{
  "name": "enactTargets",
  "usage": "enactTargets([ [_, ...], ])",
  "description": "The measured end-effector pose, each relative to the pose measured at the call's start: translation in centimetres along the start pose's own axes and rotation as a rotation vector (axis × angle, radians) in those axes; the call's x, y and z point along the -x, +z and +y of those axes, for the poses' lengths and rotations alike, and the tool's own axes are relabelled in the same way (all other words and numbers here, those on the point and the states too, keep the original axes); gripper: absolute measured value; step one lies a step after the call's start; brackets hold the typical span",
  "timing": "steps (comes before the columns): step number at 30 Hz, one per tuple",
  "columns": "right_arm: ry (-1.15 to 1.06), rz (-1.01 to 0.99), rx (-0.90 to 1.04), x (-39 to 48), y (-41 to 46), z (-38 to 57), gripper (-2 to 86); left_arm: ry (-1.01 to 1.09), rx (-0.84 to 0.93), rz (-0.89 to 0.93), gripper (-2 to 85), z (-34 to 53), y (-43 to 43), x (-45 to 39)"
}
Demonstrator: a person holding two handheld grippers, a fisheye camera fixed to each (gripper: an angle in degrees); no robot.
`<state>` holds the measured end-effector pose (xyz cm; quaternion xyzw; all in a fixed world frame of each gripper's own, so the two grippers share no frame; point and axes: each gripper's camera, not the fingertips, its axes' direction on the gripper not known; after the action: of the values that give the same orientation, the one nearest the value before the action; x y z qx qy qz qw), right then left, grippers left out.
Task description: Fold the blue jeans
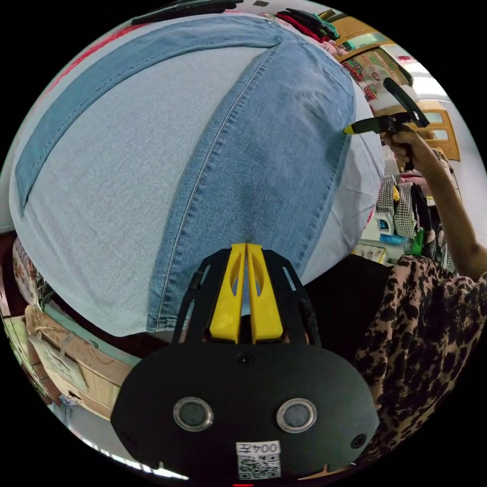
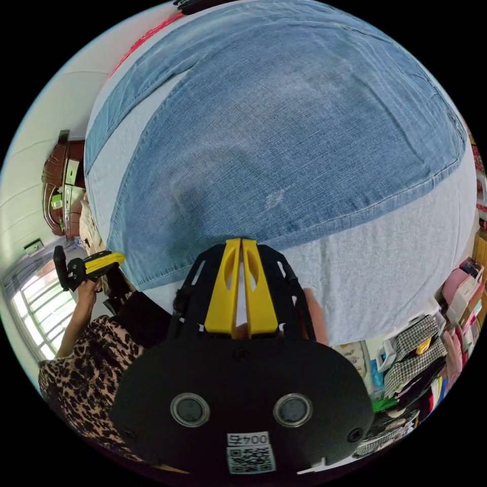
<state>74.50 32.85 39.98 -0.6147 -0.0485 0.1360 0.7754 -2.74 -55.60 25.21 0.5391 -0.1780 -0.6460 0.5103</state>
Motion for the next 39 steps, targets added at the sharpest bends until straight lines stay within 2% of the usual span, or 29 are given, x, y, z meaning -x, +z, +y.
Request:
enactTargets([
  [6,0.001,0.034,0.011,-0.2,-0.2,-2.1,-0.8,-0.045,-0.047,0.03,0.2,0.6,-1.2,0.7],
  [15,-0.084,0.141,0.099,0.5,-0.1,-5.9,-0.8,0.032,-0.103,0.088,0.2,1.1,-3.9,2.5],
  [18,-0.065,0.124,0.134,0.0,-0.1,-7.2,-0.8,0.043,-0.204,0.15,0.2,1.2,-6.9,3.7],
  [21,-0.063,0.15,0.157,0.2,0.0,-8.2,-0.8,0.069,-0.299,0.117,0.3,0.6,-10.8,5.8],
  [28,-0.068,0.183,0.168,0.0,0.3,-9.7,-0.9,0.07,-0.43,0.035,1.6,-5.0,-19.8,16.6],
  [33,-0.079,0.218,0.173,0.1,0.6,-10.4,-0.9,0.139,-0.372,-0.037,5.9,-10.9,-24.3,22.7],
  [35,-0.081,0.224,0.18,0.0,0.7,-10.7,-0.9,0.17,-0.342,-0.123,8.0,-13.6,-26.0,24.9],
  [39,-0.071,0.195,0.178,-0.7,0.8,-11.1,-0.9,0.193,-0.306,-0.121,10.6,-17.3,-28.2,27.9],
])
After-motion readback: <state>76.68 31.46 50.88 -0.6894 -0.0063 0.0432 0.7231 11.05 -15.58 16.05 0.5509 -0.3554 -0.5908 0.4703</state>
